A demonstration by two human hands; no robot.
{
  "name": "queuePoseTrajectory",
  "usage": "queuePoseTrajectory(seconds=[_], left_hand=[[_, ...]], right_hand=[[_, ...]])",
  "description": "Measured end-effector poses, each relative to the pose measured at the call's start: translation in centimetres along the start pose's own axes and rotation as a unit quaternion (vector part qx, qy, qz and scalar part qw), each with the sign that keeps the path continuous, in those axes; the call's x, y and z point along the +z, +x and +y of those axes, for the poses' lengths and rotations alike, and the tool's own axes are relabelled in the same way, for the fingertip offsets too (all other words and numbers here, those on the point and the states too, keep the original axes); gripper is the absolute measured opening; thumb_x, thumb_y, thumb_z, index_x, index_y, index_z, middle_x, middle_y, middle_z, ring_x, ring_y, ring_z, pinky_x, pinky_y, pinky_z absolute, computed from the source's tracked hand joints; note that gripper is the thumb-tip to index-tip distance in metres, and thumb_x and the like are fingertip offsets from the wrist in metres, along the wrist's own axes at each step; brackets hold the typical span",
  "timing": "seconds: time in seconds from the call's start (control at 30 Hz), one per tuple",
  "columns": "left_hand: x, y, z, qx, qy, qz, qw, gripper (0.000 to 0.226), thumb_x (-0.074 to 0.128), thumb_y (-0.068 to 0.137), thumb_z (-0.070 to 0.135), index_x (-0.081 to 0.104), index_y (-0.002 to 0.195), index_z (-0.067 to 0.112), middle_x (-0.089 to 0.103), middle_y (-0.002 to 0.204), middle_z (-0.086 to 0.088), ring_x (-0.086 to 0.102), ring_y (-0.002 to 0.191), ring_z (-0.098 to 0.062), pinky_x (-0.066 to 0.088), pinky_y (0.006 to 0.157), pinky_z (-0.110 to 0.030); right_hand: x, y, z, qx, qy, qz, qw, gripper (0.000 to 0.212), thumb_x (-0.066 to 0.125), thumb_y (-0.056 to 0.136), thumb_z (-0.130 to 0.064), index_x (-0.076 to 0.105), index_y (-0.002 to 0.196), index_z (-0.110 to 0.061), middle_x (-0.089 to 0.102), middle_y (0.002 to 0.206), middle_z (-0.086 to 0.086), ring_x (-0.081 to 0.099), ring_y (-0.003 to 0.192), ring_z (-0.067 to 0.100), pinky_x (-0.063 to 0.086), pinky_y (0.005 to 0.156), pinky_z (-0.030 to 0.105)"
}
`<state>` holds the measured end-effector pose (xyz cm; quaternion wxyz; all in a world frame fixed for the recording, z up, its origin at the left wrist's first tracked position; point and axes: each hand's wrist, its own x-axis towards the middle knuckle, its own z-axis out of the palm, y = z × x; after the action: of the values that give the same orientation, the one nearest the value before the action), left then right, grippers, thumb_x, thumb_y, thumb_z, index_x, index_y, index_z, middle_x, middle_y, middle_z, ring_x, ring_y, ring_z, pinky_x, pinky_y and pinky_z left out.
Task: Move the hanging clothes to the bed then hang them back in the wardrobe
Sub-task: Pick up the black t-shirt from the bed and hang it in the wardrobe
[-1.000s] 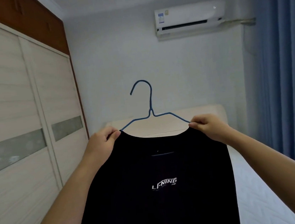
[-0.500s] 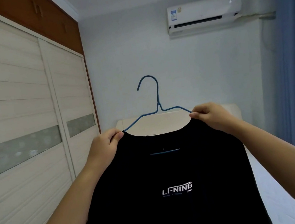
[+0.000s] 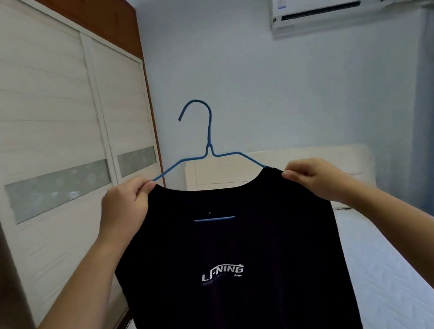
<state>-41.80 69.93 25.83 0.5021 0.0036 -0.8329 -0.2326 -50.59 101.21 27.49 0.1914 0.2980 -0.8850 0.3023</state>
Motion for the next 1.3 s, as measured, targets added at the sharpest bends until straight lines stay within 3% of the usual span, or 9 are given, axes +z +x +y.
queuePoseTrajectory(seconds=[0.3, 0.4, 0.47, 0.53, 0.7, 0.77, 0.87, 1.03, 1.3], left_hand=[[-7.6, -5.5, -4.8, -0.108, 0.107, 0.042, 0.987, 0.013, 0.057, 0.086, 0.017, 0.070, 0.086, 0.013, 0.072, 0.086, -0.008, 0.062, 0.085, -0.029, 0.035, 0.071, -0.027], [-12.0, -7.8, -7.2, -0.160, 0.133, 0.042, 0.977, 0.011, 0.059, 0.085, 0.018, 0.070, 0.086, 0.015, 0.071, 0.085, -0.006, 0.062, 0.086, -0.028, 0.041, 0.076, -0.031], [-15.7, -10.0, -8.8, -0.193, 0.147, 0.034, 0.970, 0.011, 0.058, 0.086, 0.020, 0.070, 0.085, 0.018, 0.068, 0.077, -0.001, 0.061, 0.083, -0.025, 0.042, 0.075, -0.031], [-20.0, -12.6, -10.3, -0.225, 0.171, 0.024, 0.959, 0.013, 0.058, 0.087, 0.021, 0.070, 0.087, 0.018, 0.063, 0.069, 0.005, 0.060, 0.078, -0.023, 0.042, 0.071, -0.032], [-32.1, -19.4, -13.8, -0.293, 0.218, 0.043, 0.930, 0.013, 0.058, 0.086, 0.018, 0.070, 0.088, 0.012, 0.068, 0.080, -0.004, 0.061, 0.081, -0.024, 0.045, 0.072, -0.031], [-37.0, -22.3, -15.0, -0.319, 0.226, 0.066, 0.918, 0.014, 0.058, 0.087, 0.015, 0.070, 0.089, 0.010, 0.068, 0.083, -0.004, 0.060, 0.082, -0.021, 0.042, 0.070, -0.021], [-43.5, -26.4, -16.6, -0.351, 0.249, 0.079, 0.899, 0.015, 0.057, 0.087, 0.016, 0.070, 0.090, 0.011, 0.069, 0.085, -0.004, 0.060, 0.083, -0.020, 0.044, 0.073, -0.028], [-55.7, -33.6, -19.1, -0.409, 0.285, 0.129, 0.857, 0.012, 0.055, 0.088, 0.011, 0.067, 0.086, 0.009, 0.063, 0.084, -0.001, 0.055, 0.083, -0.016, 0.036, 0.077, -0.024], [-64.9, -41.9, -20.7, -0.488, 0.306, 0.147, 0.804, 0.012, 0.056, 0.086, 0.012, 0.068, 0.086, 0.011, 0.065, 0.084, -0.002, 0.057, 0.084, -0.018, 0.036, 0.077, -0.024]], right_hand=[[9.0, 0.3, -3.7, -0.062, 0.070, -0.115, 0.989, 0.039, 0.045, 0.095, -0.024, 0.037, 0.056, -0.022, 0.039, 0.053, -0.008, 0.040, 0.047, 0.003, 0.029, 0.049, 0.018], [12.8, 0.5, -6.9, -0.066, 0.166, -0.164, 0.970, 0.041, 0.048, 0.093, -0.023, 0.046, 0.053, -0.021, 0.043, 0.047, -0.012, 0.040, 0.046, 0.000, 0.030, 0.051, 0.015], [15.8, 0.7, -9.7, -0.070, 0.212, -0.209, 0.952, 0.035, 0.049, 0.093, -0.024, 0.055, 0.062, -0.007, 0.046, 0.057, -0.007, 0.043, 0.056, 0.007, 0.033, 0.059, 0.025], [18.9, 0.4, -13.5, -0.078, 0.256, -0.254, 0.930, 0.036, 0.050, 0.092, -0.025, 0.054, 0.071, 0.003, 0.045, 0.063, 0.003, 0.043, 0.061, 0.014, 0.033, 0.061, 0.029], [26.5, -2.2, -25.5, -0.128, 0.289, -0.326, 0.891, 0.034, 0.051, 0.092, -0.026, 0.053, 0.059, -0.016, 0.046, 0.051, -0.009, 0.043, 0.052, 0.007, 0.033, 0.051, 0.020], [29.4, -4.0, -30.6, -0.155, 0.289, -0.344, 0.880, 0.035, 0.052, 0.092, -0.026, 0.050, 0.058, -0.017, 0.043, 0.052, -0.008, 0.040, 0.051, 0.006, 0.031, 0.051, 0.020], [33.4, -6.9, -37.4, -0.173, 0.308, -0.363, 0.862, 0.034, 0.053, 0.091, -0.024, 0.052, 0.060, -0.012, 0.043, 0.049, -0.009, 0.040, 0.047, 0.001, 0.032, 0.049, 0.018], [40.3, -13.6, -50.5, -0.172, 0.366, -0.438, 0.803, 0.035, 0.055, 0.090, -0.022, 0.048, 0.056, -0.014, 0.042, 0.050, -0.008, 0.040, 0.045, 0.000, 0.030, 0.047, 0.015], [47.2, -20.8, -60.2, -0.146, 0.405, -0.508, 0.746, 0.040, 0.057, 0.088, -0.017, 0.041, 0.051, -0.014, 0.038, 0.037, -0.010, 0.035, 0.036, 0.000, 0.026, 0.041, 0.011]])
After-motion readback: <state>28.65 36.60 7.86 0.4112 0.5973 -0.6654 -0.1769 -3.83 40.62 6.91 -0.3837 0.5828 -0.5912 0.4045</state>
